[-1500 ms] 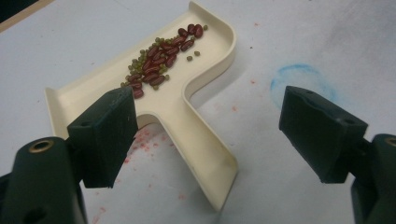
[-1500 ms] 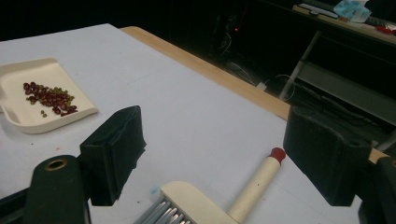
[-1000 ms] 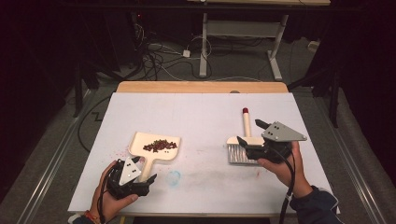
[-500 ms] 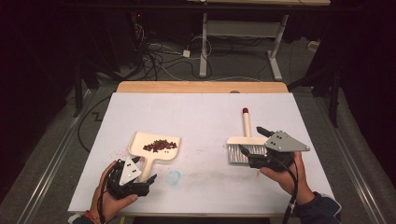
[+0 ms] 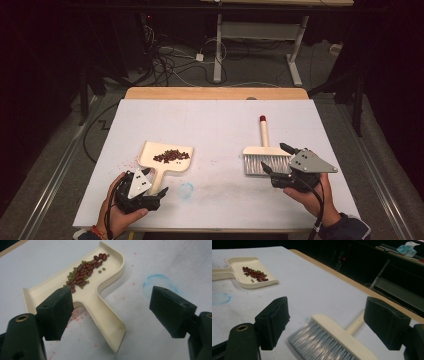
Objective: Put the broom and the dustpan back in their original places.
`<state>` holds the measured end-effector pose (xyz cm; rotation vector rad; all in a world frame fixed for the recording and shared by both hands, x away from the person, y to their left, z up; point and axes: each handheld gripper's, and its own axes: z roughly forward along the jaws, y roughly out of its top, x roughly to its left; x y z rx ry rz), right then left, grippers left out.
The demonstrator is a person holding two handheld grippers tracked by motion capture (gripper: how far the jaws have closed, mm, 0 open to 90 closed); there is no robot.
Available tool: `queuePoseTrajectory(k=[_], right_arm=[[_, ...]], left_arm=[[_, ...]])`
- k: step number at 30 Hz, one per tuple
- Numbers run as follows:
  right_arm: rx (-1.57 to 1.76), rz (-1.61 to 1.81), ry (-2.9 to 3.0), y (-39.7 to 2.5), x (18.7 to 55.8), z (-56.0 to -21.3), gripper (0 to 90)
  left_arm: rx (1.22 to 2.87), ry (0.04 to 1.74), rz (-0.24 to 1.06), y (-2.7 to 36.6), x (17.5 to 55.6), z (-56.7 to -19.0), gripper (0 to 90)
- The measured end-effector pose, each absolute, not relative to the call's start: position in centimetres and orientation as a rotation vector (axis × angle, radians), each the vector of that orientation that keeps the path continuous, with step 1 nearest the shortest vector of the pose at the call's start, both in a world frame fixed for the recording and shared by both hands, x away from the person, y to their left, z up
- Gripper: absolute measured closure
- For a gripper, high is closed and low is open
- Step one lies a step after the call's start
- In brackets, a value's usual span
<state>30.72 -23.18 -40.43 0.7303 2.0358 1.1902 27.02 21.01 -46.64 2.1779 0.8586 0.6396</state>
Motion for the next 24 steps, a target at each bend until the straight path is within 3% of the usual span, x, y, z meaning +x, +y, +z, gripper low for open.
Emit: queuePoseTrajectory(k=[24], right_arm=[[0.762, 1.143, 2.077, -25.1, 29.3, -44.2, 20.8]], left_arm=[[2.166, 0.858, 0.637, 20.8, 27.4, -46.7, 19.0]])
